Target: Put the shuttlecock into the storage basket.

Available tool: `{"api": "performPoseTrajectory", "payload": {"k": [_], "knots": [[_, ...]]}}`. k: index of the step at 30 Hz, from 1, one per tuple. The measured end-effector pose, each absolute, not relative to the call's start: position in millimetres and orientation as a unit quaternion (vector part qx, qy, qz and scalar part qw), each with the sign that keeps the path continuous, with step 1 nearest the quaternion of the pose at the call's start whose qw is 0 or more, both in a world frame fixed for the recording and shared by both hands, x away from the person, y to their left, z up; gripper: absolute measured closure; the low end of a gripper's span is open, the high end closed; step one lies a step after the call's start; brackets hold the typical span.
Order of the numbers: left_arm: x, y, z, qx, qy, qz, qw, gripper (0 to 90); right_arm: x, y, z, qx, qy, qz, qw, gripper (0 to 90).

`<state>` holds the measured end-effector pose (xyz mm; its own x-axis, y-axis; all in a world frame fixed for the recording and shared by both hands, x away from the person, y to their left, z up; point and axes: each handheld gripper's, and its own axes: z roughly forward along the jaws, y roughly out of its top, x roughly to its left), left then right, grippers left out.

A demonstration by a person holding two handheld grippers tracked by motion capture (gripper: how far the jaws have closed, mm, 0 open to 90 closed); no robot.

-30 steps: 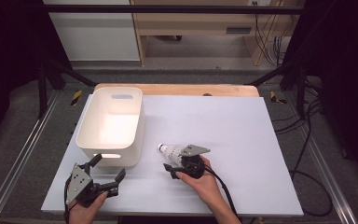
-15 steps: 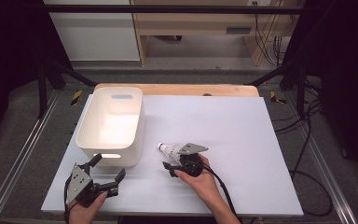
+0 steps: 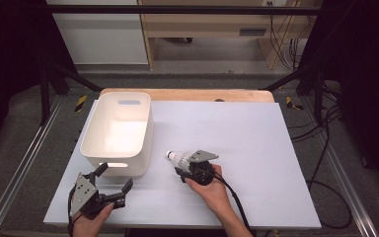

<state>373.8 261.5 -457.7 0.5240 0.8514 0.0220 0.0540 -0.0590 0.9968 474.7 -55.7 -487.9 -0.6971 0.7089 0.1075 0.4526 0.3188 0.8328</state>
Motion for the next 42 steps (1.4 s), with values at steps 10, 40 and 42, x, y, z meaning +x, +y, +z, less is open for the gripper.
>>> {"api": "performPoseTrajectory", "payload": {"k": [10,40,42], "knots": [[373.8,261.4,-457.6,0.644,0.351,0.338,0.589,1.8,477.1,-57.0,-487.8,0.379,0.790,0.458,0.147,68.6],[373.7,262.0,-457.3,0.643,0.352,0.339,0.590,1.9,479.1,-57.7,-487.1,0.380,0.787,0.460,0.157,83.2],[373.7,262.0,-457.3,0.643,0.352,0.339,0.590,1.9,478.6,-58.6,-486.3,0.380,0.787,0.460,0.157,83.9]]}}
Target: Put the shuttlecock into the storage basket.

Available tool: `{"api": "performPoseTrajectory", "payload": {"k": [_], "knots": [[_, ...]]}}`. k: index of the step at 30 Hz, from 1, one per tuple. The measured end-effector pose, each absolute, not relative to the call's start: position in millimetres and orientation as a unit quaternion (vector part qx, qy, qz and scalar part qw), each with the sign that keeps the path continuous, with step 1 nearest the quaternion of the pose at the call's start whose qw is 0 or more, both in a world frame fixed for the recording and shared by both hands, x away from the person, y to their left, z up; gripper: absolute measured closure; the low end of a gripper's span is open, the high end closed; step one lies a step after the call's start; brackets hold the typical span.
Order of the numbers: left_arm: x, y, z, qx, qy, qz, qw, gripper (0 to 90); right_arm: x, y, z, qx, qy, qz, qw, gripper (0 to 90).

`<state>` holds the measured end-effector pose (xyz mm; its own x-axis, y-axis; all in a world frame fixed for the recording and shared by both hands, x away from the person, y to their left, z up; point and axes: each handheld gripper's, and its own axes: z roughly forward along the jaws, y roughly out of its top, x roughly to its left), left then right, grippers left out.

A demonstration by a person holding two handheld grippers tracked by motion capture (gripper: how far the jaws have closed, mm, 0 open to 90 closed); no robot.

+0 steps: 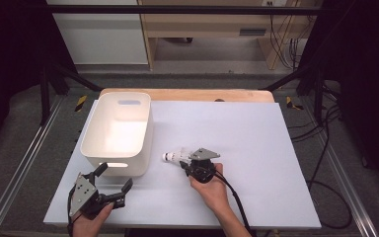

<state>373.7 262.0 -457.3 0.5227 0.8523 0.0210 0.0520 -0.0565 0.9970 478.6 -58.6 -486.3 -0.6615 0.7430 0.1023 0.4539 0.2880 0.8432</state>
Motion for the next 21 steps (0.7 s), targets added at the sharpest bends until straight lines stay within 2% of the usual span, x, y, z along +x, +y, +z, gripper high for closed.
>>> {"api": "performPoseTrajectory", "payload": {"k": [9,21], "knots": [[373.7,261.6,-457.2,0.643,0.351,0.339,0.590,1.9,477.3,-64.5,-483.4,0.368,0.794,0.460,0.146,88.7],[373.9,262.6,-457.1,0.643,0.351,0.340,0.590,1.9,477.0,-72.8,-478.3,0.361,0.791,0.475,0.138,89.3]]}}
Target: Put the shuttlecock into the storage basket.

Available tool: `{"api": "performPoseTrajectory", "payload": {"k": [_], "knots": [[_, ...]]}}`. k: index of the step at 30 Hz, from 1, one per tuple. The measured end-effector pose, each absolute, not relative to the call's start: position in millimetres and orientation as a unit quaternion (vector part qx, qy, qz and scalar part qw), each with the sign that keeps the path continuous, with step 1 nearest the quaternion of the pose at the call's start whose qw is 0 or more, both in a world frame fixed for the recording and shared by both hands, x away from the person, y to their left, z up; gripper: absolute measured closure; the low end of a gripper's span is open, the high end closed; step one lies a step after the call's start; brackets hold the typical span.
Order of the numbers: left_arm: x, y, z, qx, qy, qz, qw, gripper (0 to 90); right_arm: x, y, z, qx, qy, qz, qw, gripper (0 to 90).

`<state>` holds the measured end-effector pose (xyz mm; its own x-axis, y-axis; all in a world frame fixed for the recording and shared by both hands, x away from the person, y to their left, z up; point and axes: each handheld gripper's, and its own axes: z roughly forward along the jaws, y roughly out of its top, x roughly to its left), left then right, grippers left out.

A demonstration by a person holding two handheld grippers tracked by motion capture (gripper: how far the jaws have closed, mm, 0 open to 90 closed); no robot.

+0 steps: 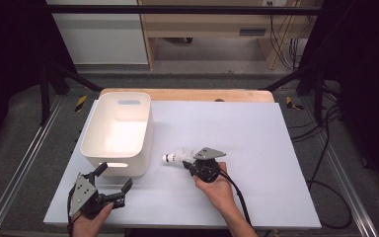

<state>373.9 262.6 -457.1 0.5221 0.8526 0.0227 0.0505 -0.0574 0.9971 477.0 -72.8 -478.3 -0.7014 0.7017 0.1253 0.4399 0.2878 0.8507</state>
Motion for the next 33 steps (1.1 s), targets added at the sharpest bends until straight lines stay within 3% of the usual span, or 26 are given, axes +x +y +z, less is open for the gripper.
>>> {"api": "performPoseTrajectory", "payload": {"k": [14,33], "knots": [[374.2,264.5,-457.8,0.642,0.353,0.339,0.590,1.8,476.0,-89.9,-455.4,0.353,0.792,0.479,0.139,89.3],[373.4,261.9,-456.8,0.640,0.346,0.342,0.594,1.7,485.2,-97.5,-396.6,0.322,0.794,0.491,0.159,89.3]]}}
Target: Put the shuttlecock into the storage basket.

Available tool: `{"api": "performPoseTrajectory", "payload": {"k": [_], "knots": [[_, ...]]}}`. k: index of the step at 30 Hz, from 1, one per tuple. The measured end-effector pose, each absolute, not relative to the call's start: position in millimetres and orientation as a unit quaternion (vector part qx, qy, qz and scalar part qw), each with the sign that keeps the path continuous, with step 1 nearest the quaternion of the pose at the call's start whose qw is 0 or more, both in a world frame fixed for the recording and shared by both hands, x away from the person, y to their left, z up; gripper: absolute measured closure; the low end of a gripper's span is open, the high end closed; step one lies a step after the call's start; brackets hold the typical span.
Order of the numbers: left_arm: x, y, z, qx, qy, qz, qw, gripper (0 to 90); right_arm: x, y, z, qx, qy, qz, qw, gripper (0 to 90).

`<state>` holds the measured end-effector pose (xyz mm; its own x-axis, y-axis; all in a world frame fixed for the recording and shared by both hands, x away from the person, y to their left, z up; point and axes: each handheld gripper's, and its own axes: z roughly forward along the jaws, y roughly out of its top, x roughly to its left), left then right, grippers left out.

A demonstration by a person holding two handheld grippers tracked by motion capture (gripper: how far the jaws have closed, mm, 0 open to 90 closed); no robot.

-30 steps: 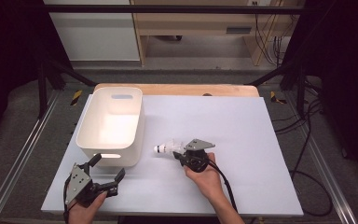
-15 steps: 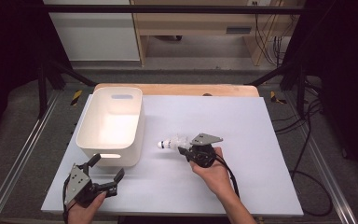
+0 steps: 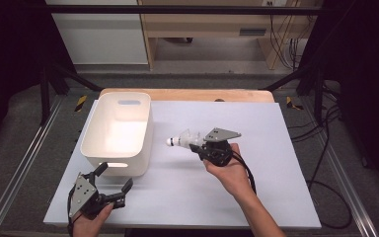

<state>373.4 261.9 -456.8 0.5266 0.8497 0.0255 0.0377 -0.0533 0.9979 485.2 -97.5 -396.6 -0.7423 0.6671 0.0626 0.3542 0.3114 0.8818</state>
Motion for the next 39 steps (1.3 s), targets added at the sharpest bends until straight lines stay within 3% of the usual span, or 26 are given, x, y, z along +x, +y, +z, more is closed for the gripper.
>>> {"api": "performPoseTrajectory", "payload": {"k": [14,39], "knots": [[373.0,261.8,-456.3,0.638,0.346,0.341,0.597,1.7,500.8,-83.3,-364.1,0.306,0.794,0.498,0.167,89.3],[373.3,264.3,-456.4,0.637,0.350,0.344,0.595,1.7,517.6,-63.1,-342.9,0.283,0.800,0.504,0.162,89.3]]}}
